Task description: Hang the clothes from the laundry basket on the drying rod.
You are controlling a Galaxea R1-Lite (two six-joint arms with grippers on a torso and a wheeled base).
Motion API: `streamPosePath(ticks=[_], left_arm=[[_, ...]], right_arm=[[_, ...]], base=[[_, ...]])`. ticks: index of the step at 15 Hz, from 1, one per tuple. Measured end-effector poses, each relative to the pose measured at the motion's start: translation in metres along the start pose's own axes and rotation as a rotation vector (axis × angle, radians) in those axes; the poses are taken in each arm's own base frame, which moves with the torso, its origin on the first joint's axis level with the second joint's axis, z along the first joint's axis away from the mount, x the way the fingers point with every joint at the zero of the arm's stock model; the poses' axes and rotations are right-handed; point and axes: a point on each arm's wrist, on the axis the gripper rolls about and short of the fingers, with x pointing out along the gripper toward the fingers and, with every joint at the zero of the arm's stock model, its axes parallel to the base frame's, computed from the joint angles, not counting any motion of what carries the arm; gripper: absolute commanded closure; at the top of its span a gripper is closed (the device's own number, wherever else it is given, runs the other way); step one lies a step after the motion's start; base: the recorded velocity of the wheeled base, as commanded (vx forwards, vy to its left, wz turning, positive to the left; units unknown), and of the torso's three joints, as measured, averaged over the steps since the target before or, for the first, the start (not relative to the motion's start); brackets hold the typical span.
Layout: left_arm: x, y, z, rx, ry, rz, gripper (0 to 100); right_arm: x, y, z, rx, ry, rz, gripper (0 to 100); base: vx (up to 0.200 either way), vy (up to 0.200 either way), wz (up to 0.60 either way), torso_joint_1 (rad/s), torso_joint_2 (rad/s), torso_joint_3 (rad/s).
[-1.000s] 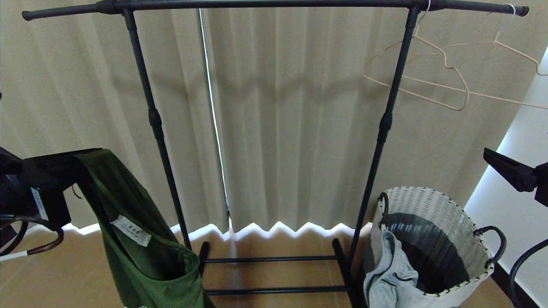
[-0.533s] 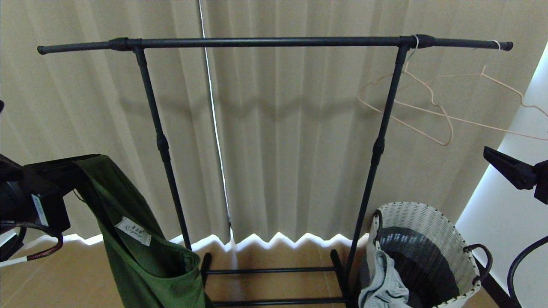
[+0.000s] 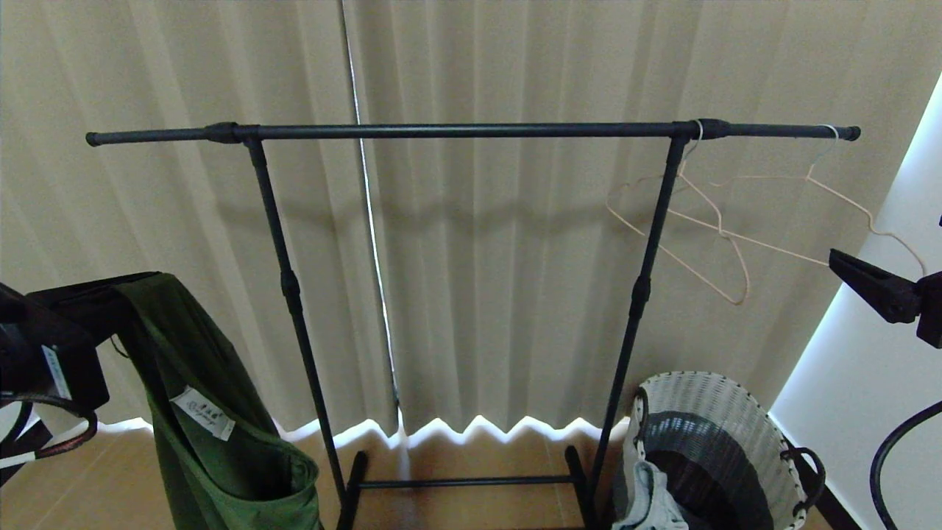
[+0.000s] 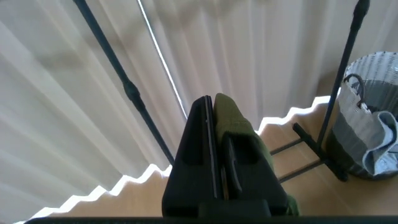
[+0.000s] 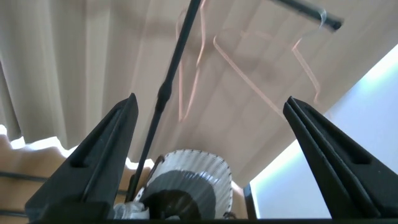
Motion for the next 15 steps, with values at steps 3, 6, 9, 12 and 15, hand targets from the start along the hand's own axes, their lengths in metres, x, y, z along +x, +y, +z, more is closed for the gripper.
streamPosePath(ticks=[3, 6, 9, 12, 15], left_arm=[[-0.004, 0.002, -0.004, 0.09, 0.002, 0.028, 100], [-0.007, 0.005, -0.008, 0.124, -0.033, 0.073, 100], [-0.008, 0.005, -0.01, 0.125, -0.04, 0.082, 100], [-0.008, 0.005, -0.013, 0.122, -0.031, 0.08, 100], [-0.008, 0.004, -0.016, 0.124, -0.023, 0.078, 100]], right_arm=[[0.001, 0.001, 0.0, -0.003, 0.001, 0.005, 0], [0.004, 0.002, 0.001, -0.003, 0.0, 0.016, 0], [0.006, 0.001, 0.006, -0.001, -0.014, 0.023, 0], [0.008, 0.002, 0.006, -0.002, -0.009, 0.025, 0], [0.008, 0.002, 0.006, -0.003, -0.007, 0.025, 0]], base=[[0.0, 0.0, 0.0, 0.071, -0.17, -0.092], [0.0, 0.0, 0.0, 0.0, 0.0, 0.0], [0.0, 0.0, 0.0, 0.0, 0.0, 0.0], [0.0, -0.067, 0.0, 0.001, 0.0, 0.001], [0.0, -0.2, 0.0, 0.001, 0.0, -0.001]])
